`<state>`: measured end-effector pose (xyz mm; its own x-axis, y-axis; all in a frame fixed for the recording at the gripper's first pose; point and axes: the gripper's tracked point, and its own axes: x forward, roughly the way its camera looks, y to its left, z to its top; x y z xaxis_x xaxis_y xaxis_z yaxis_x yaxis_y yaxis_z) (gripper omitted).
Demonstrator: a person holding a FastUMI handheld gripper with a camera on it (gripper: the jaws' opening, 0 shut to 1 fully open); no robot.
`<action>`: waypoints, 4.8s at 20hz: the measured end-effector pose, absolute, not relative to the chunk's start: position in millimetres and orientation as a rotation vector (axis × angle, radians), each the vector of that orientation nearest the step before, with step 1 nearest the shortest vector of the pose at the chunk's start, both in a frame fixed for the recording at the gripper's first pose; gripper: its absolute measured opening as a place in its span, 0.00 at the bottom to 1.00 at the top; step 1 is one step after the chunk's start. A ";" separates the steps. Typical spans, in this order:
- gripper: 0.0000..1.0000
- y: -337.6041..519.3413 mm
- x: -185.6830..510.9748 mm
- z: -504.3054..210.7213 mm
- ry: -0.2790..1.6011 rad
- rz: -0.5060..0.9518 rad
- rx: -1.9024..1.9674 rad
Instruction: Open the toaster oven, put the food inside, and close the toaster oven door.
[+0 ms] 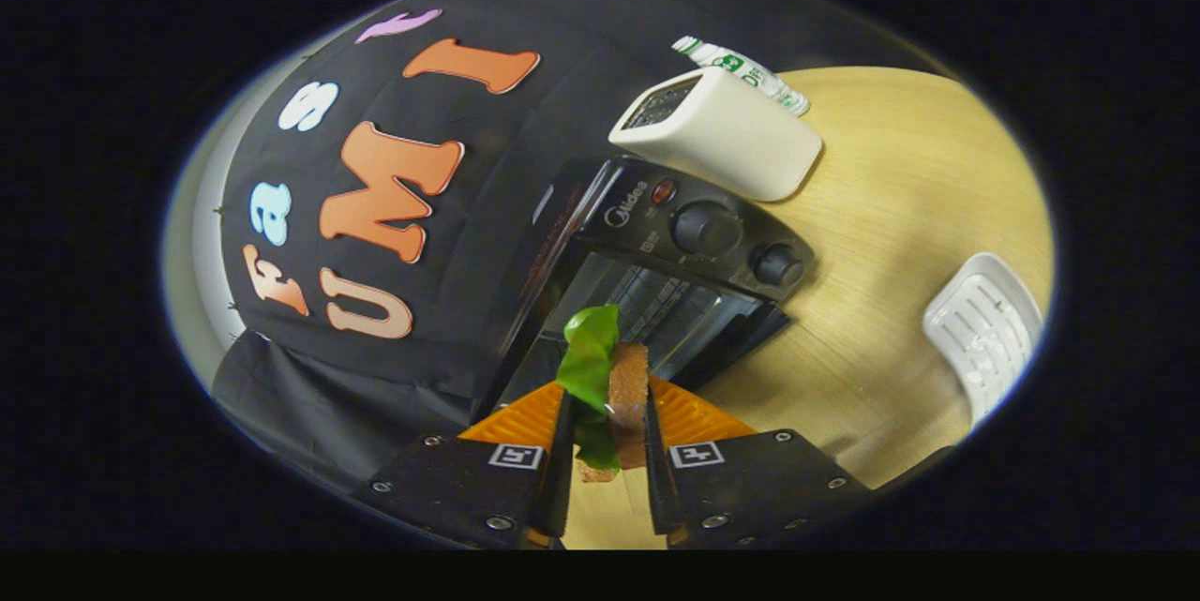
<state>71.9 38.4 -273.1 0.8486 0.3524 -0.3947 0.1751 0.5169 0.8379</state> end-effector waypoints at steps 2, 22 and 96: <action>0.35 48.4 88.8 -281.5 0.562 0.098 1.070; 0.98 82.2 110.9 -322.3 0.612 -0.122 1.169; 1.00 59.9 43.3 -254.1 0.468 0.047 -0.138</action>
